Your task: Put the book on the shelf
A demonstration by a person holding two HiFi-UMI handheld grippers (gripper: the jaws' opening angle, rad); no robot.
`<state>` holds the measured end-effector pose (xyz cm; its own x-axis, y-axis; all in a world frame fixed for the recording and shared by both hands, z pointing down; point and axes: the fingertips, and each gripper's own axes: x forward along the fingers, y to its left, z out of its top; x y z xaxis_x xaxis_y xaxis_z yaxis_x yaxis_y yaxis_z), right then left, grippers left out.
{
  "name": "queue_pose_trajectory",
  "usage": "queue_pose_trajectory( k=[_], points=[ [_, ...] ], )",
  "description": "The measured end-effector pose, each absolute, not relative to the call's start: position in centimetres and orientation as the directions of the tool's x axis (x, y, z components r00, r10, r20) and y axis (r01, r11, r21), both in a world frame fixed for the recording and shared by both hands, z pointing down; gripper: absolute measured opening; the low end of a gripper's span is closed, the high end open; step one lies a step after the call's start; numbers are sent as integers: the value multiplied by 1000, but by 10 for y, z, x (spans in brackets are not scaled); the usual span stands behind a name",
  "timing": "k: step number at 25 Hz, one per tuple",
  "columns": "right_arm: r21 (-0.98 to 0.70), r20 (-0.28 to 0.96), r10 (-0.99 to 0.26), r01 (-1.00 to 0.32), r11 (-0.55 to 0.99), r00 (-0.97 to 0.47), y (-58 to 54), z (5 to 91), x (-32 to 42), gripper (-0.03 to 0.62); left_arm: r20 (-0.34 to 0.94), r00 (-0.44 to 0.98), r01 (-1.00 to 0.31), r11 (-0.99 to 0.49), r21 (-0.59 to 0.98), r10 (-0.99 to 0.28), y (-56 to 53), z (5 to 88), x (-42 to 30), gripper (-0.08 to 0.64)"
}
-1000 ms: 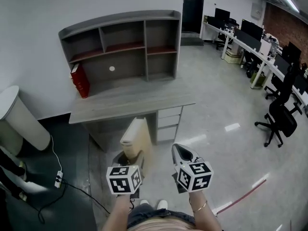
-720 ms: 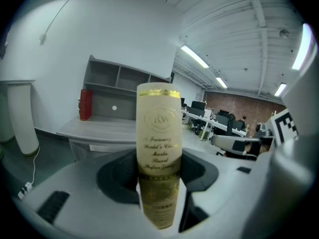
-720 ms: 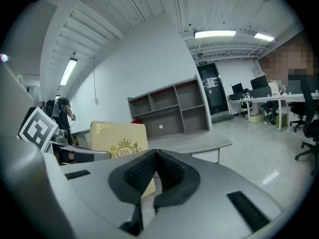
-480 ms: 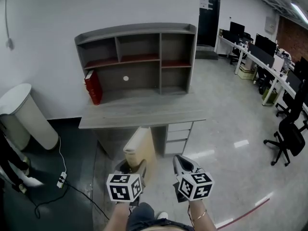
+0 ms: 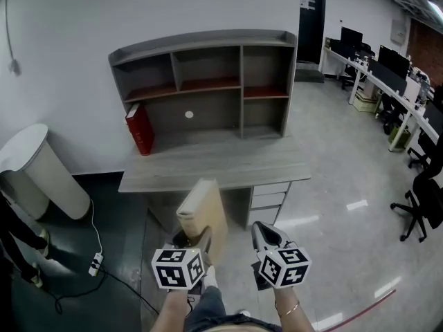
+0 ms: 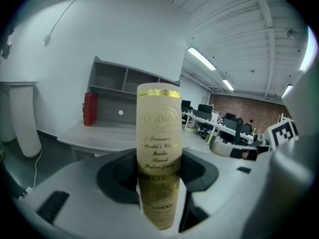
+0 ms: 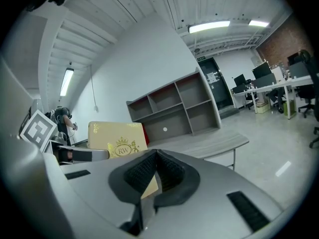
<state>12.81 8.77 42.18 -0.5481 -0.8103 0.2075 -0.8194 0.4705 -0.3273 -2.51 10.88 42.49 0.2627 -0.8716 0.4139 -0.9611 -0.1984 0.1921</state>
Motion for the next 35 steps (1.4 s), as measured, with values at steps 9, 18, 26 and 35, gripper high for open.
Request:
queue_pose_trajectory(
  k=[9, 18, 26, 35],
  points=[
    [-319, 249, -823, -846, 428, -511, -23, 431, 89, 9, 407, 308, -950, -252, 186, -860, -16, 435, -65, 218],
    [-290, 313, -831, -880, 376, -459, -131, 435, 28, 9, 424, 367, -929, -307, 205, -828, -125, 441, -106, 218],
    [-265, 340, -844, -904, 336, -414, -191, 434, 1, 9, 421, 402, -916, -346, 205, -813, -193, 450, -124, 218],
    [-242, 349, -867, -928, 282, -355, -234, 432, 13, 9, 409, 433, -900, -413, 142, -803, -257, 459, -121, 218]
  ],
)
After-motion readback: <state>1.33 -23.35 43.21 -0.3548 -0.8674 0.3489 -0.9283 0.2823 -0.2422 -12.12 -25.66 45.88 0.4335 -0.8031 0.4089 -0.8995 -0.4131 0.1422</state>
